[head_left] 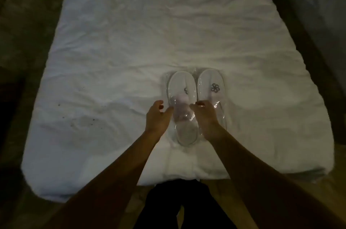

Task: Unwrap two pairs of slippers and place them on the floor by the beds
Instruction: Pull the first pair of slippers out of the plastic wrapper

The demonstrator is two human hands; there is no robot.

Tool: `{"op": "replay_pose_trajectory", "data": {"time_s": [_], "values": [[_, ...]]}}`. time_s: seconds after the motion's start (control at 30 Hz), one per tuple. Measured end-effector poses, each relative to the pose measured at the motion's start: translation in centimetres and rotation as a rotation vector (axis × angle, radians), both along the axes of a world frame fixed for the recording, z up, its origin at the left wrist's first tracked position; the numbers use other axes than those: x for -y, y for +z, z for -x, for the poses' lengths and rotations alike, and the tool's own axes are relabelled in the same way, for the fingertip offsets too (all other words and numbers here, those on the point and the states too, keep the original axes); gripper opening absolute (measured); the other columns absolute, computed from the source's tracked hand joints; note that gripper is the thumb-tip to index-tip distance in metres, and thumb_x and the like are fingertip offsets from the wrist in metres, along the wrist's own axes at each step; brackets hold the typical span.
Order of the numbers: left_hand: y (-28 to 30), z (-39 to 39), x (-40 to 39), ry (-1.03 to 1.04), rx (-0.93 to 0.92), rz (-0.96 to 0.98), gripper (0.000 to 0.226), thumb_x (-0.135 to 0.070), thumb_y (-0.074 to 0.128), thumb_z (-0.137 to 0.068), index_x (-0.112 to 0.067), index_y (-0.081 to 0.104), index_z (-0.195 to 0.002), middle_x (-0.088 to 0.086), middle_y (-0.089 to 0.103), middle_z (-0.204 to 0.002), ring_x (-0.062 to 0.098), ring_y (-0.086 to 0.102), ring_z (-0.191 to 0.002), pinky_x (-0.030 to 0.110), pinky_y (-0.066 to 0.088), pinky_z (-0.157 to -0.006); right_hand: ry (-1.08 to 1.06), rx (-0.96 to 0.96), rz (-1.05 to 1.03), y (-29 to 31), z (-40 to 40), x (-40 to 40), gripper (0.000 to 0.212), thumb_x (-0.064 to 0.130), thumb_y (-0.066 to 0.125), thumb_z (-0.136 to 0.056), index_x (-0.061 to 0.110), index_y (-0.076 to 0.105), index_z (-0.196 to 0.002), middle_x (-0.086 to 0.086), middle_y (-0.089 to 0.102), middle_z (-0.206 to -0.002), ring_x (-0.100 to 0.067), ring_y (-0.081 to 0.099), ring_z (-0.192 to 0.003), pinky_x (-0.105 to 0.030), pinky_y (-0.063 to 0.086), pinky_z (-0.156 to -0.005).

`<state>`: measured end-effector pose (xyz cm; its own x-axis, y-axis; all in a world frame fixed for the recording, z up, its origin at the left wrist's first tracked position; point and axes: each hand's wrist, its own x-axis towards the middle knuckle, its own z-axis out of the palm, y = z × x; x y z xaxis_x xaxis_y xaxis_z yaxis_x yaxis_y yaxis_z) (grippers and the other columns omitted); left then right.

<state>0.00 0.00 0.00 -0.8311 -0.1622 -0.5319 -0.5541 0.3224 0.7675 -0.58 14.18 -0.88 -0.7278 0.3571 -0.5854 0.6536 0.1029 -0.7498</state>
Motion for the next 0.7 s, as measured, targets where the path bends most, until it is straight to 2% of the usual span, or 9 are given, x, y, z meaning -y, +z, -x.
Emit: {"op": "replay_pose_trajectory", "data": {"time_s": [0.07,0.1,0.17,0.2,0.33,0.43,0.5,0.6,0.7], "values": [[-0.9,0.0,-0.3,-0.002,0.085,0.010,0.058,-0.032,0.061,-0.091,-0.015,0.042,-0.142,0.007,0.051,-0.140,0.024,0.054,-0.119,0.029,0.046,-0.090,0.042,0.032,-0.045,-0.9,-0.2,0.1,0.032,0.024,0.068,-0.080,0.013,0.058,-0.109,0.000,0.060,-0.083,-0.016,0.057,-0.070,-0.024,0.043,-0.055],[-1.7,-0.1,-0.3,0.008,0.132,-0.012,0.058,-0.031,0.062,-0.090,-0.014,0.043,-0.142,0.008,0.052,-0.139,0.028,0.055,-0.120,0.035,0.050,-0.095,0.061,0.049,-0.052,-1.5,-0.6,0.0,0.032,0.025,0.068,-0.081,0.013,0.058,-0.109,0.001,0.058,-0.081,-0.018,0.058,-0.075,-0.027,0.048,-0.059],[-3.1,-0.5,-0.5,0.043,0.203,-0.095,0.049,-0.031,0.062,-0.087,-0.013,0.050,-0.132,0.010,0.059,-0.130,0.031,0.061,-0.111,0.045,0.056,-0.092,0.083,0.082,-0.055,-2.6,-1.2,-0.1,0.039,0.024,0.066,-0.084,0.011,0.056,-0.119,-0.002,0.061,-0.094,-0.020,0.060,-0.089,-0.033,0.052,-0.075],[-3.5,-0.6,-0.5,0.054,0.224,-0.111,0.044,-0.033,0.062,-0.086,-0.012,0.054,-0.124,0.012,0.063,-0.123,0.031,0.065,-0.104,0.047,0.058,-0.087,0.085,0.084,-0.058,-2.7,-1.4,-0.1,0.043,0.024,0.065,-0.085,0.009,0.054,-0.124,-0.004,0.060,-0.104,-0.020,0.060,-0.093,-0.032,0.050,-0.077],[-4.1,-0.4,-1.2,0.037,0.214,-0.094,0.033,-0.036,0.067,-0.077,-0.013,0.058,-0.099,0.010,0.068,-0.099,0.028,0.064,-0.089,0.041,0.054,-0.081,0.056,0.087,-0.040,-3.2,-1.2,-0.1,0.049,0.025,0.069,-0.082,0.011,0.053,-0.126,-0.004,0.059,-0.113,-0.023,0.061,-0.100,-0.030,0.049,-0.077],[-3.6,-0.1,-1.8,-0.013,0.235,-0.105,0.028,-0.029,0.068,-0.085,-0.006,0.063,-0.102,0.010,0.066,-0.096,0.025,0.061,-0.089,0.032,0.051,-0.076,0.022,0.085,-0.010,-3.0,-0.8,0.0,0.049,0.031,0.073,-0.074,0.010,0.058,-0.117,-0.011,0.066,-0.111,-0.023,0.063,-0.093,-0.035,0.053,-0.074],[-3.3,0.3,-1.8,-0.014,0.230,-0.108,0.029,-0.025,0.068,-0.086,-0.002,0.066,-0.104,0.013,0.069,-0.100,0.026,0.065,-0.092,0.033,0.055,-0.079,-0.015,0.073,0.019,-2.0,-0.4,-0.2,0.046,0.025,0.069,-0.077,0.011,0.057,-0.119,-0.013,0.065,-0.112,-0.025,0.064,-0.097,-0.036,0.054,-0.079],[-1.2,1.4,-1.6,-0.006,0.204,-0.152,0.026,-0.024,0.068,-0.086,-0.005,0.065,-0.103,0.012,0.070,-0.100,0.027,0.067,-0.093,0.039,0.058,-0.084,-0.030,0.042,0.059,0.1,0.7,-0.4,0.047,0.019,0.065,-0.084,0.013,0.052,-0.128,-0.009,0.062,-0.121,-0.024,0.064,-0.099,-0.028,0.051,-0.071],[1.5,2.8,-1.2,0.037,0.126,-0.168,0.026,-0.022,0.066,-0.086,-0.005,0.065,-0.106,0.015,0.070,-0.104,0.031,0.067,-0.098,0.046,0.057,-0.090,0.019,-0.009,0.067,3.2,2.5,-0.2,0.041,0.012,0.059,-0.089,0.010,0.050,-0.128,-0.002,0.056,-0.113,-0.007,0.056,-0.076,-0.015,0.041,-0.056]]}}
